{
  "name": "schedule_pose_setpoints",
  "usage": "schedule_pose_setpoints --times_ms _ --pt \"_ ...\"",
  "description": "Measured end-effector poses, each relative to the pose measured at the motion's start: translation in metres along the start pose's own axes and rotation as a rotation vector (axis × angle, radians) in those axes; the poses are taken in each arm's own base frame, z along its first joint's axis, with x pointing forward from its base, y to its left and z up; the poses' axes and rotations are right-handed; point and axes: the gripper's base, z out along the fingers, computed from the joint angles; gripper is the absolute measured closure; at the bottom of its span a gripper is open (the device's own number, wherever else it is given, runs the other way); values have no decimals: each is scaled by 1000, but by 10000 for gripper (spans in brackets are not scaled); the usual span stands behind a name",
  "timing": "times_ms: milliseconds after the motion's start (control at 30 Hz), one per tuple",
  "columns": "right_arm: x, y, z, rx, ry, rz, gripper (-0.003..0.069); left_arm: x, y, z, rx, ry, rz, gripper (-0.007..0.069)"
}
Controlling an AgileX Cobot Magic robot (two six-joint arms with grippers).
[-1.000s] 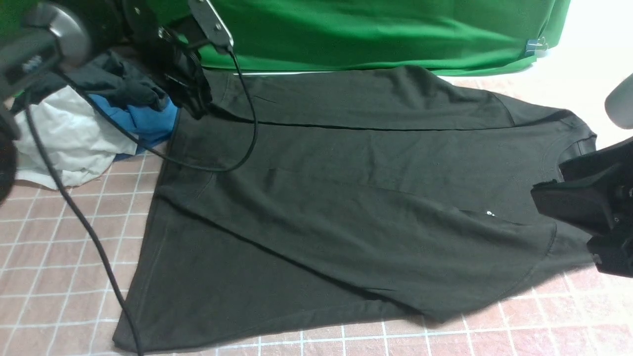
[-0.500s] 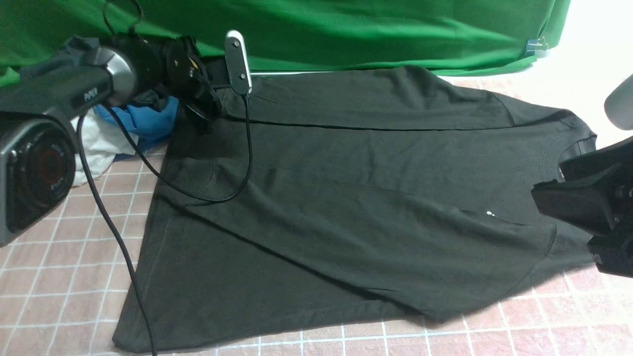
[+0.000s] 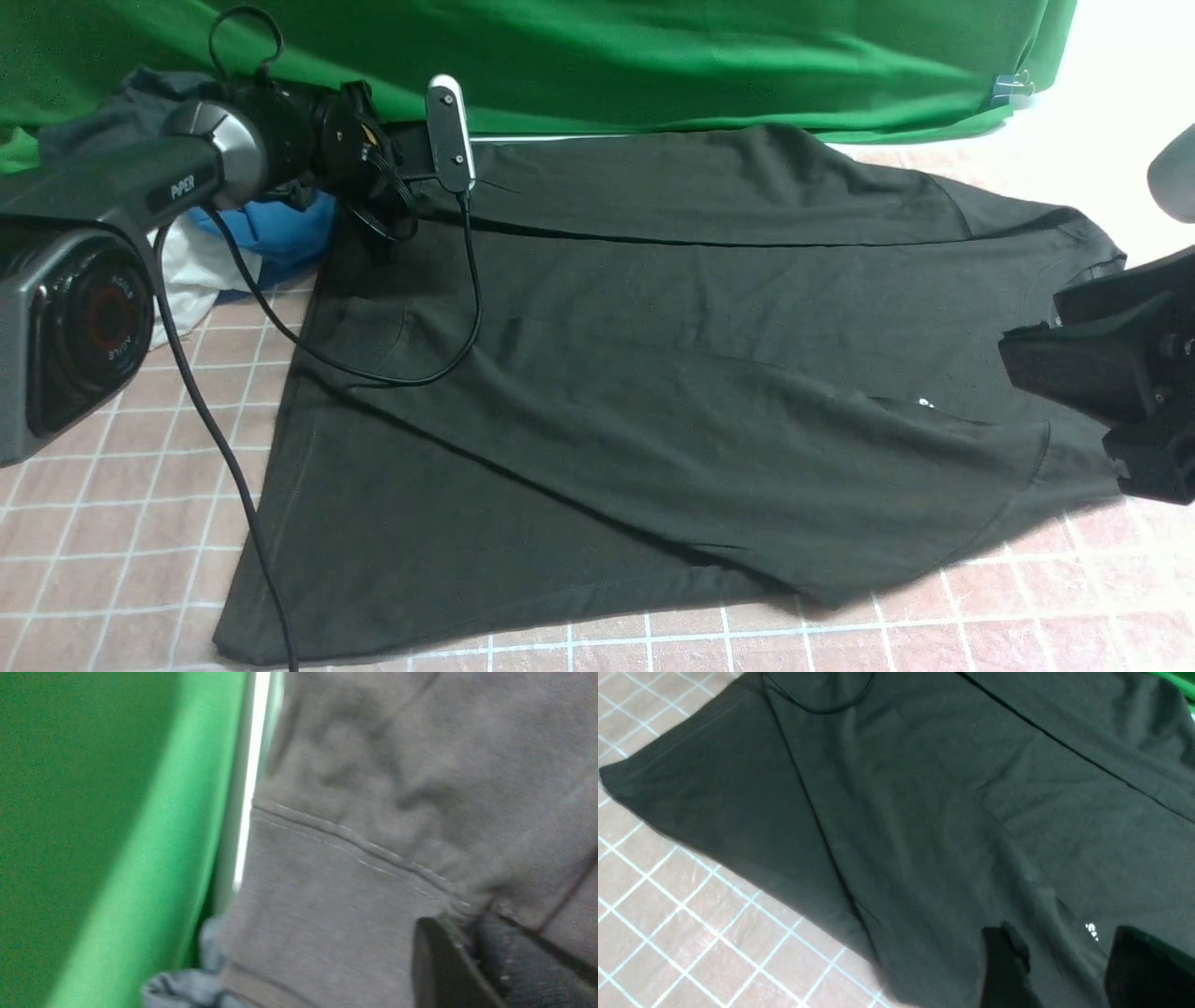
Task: Fold a long-sleeved shirt over a pink coffee tablecloth.
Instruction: 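Grab the top left corner of the dark shirt with the left gripper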
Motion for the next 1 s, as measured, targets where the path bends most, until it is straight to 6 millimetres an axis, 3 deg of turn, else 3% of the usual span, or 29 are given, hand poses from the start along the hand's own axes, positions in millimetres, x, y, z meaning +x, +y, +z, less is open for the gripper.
schedule_pose_setpoints --times_ms 33,167,433,700,767,933,1000 --pt "0 0 0 0 -1 1 354 0 -2 0 21 6 -1 574" --pt "-1 0 0 0 -6 2 354 -4 -2 -8 59 11 -2 609" --pt "-1 0 0 1 -7 8 354 -12 14 -47 94 16 -40 609" --pt "0 0 0 0 3 17 354 -15 13 -57 158 -9 -77 603" --pt "0 0 0 0 3 18 354 -16 13 -56 155 -37 -83 585" --pt "0 0 0 0 3 21 354 -17 12 -47 118 -60 -52 442" --pt "0 0 0 0 3 22 354 -15 8 -36 105 -43 -17 328"
